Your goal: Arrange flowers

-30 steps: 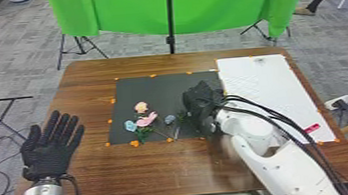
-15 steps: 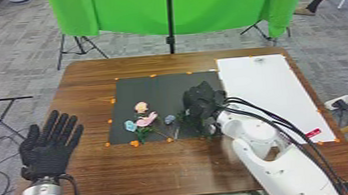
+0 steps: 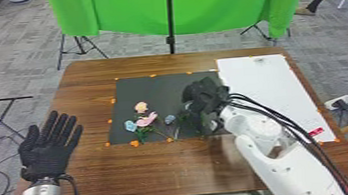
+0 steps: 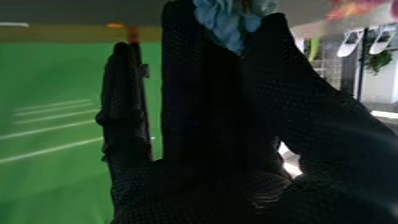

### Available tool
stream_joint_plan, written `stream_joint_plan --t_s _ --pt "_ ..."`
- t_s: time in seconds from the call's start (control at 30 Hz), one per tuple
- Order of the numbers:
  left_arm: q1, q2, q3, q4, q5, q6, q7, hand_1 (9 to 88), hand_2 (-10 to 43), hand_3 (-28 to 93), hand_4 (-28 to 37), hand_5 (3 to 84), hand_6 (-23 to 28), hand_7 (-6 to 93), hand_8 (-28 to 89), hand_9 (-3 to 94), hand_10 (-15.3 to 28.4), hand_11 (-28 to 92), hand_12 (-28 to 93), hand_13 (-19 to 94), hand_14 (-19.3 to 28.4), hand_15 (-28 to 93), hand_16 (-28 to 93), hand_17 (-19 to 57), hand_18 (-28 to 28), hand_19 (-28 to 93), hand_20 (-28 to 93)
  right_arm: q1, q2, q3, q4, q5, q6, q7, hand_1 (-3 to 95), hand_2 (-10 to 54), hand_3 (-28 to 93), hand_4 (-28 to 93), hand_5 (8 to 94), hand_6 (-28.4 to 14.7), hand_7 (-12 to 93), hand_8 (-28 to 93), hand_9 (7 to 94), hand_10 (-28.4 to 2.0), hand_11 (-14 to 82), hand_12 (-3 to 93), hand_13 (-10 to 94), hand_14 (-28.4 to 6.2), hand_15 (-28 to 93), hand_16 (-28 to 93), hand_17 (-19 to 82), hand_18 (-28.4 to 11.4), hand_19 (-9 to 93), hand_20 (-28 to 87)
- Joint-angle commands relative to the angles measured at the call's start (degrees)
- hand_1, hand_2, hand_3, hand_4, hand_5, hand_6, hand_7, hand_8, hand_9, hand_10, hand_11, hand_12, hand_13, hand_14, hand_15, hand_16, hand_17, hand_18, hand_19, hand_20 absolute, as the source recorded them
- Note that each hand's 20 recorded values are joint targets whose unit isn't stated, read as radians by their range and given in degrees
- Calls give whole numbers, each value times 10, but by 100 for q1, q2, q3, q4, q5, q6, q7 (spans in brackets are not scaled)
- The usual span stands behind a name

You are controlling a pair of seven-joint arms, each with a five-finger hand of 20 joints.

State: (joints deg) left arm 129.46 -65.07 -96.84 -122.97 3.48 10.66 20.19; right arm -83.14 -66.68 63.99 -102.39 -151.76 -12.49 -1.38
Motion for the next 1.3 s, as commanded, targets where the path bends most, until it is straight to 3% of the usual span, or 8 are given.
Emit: stream_joint_plan --t_s 0.03,0.23,0.47,0.63,0.97,1.17,1.3 --pt "76 -51 30 54 -8 28 9 276 113 779 -283 449 90 90 -94 398 151 183 91 309 164 332 -73 -76 142 365 119 65 47 1 16 -5 87 -6 565 -95 711 -283 654 37 159 -140 692 -86 117 149 651 -52 349 353 246 -193 692 279" --pt "32 -21 34 75 2 16 -27 276 113 779 -283 450 90 91 -95 401 152 187 93 310 163 334 -74 -76 142 364 119 47 -25 -27 70 -32 62 21 589 -95 714 -283 670 42 150 -131 749 -87 93 208 669 -46 321 375 245 -190 678 265" --pt "56 -27 2 63 -17 42 -25 276 114 777 -283 450 90 91 -95 408 153 192 95 310 164 335 -76 -76 142 364 119 -34 -79 -29 90 -68 31 25 591 -95 723 -283 658 34 150 -131 753 -89 85 223 679 -43 319 382 246 -191 678 264" --pt "61 -51 15 56 -31 41 -21 276 114 778 -283 450 90 90 -94 408 153 191 94 310 163 335 -75 -76 142 364 119 -84 -102 -19 121 -73 34 107 585 -95 711 -283 628 32 155 -131 706 -96 126 170 671 -40 322 383 244 -193 677 260" --pt "98 -69 0 46 -36 66 -26 276 112 779 -283 449 90 90 -94 406 153 191 94 309 163 334 -76 -76 142 364 120 -205 -91 48 116 45 69 279 587 -95 706 -283 575 18 153 -137 654 -98 122 152 657 -37 327 375 241 -192 675 256" --pt "119 -92 11 36 -27 49 5 275 112 779 -283 449 90 90 -94 406 153 192 94 309 163 334 -75 -77 143 365 120 -203 -85 71 0 84 -99 260 516 -95 774 -283 535 7 147 -134 607 -105 112 142 618 -57 377 312 232 -193 675 247" --pt "156 -92 -3 12 -38 111 24 280 105 781 -283 449 90 90 -94 406 153 192 94 309 163 336 -75 -77 143 364 119 -178 -46 95 -55 59 -196 215 455 -95 828 -283 521 0 142 -131 578 -117 103 140 565 -91 381 202 219 -198 658 231"
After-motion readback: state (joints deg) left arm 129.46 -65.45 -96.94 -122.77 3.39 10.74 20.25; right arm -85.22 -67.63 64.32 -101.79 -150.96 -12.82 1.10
